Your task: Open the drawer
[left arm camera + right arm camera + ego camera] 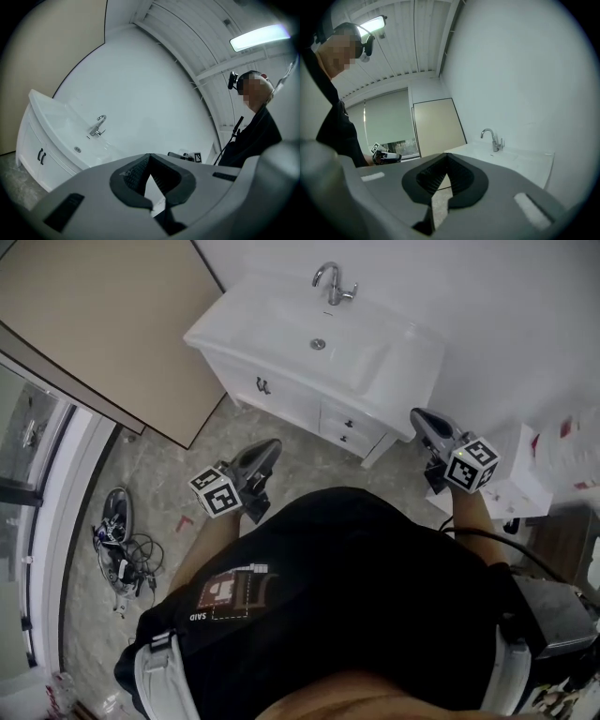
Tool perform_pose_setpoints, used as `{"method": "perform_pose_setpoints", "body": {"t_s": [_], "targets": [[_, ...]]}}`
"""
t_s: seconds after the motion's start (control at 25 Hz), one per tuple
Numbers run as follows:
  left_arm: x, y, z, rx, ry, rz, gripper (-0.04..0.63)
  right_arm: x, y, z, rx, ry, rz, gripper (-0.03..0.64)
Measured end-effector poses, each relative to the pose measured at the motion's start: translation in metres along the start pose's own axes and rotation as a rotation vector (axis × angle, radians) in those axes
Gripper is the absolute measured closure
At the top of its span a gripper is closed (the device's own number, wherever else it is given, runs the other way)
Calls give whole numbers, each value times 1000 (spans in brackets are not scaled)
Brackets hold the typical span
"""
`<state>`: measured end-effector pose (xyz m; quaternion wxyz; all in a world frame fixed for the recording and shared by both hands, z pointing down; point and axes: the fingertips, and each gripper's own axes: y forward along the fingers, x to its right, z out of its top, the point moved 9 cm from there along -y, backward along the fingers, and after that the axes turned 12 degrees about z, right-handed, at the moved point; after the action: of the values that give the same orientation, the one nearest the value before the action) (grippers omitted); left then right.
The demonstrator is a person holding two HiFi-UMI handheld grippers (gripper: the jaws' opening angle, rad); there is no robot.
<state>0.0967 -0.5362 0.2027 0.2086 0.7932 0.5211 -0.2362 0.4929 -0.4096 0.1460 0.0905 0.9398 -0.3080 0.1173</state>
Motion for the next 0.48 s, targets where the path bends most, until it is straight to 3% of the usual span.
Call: {"method": "perform_pose_setpoints", "body": {"t_s": [0.2, 0.48], "targets": [[-7, 39, -9, -44, 32, 42, 604, 38, 25, 5, -15, -26, 97, 626], [-17, 122, -47, -49, 2, 267, 604, 120, 15, 1, -66, -31, 222, 626]]}}
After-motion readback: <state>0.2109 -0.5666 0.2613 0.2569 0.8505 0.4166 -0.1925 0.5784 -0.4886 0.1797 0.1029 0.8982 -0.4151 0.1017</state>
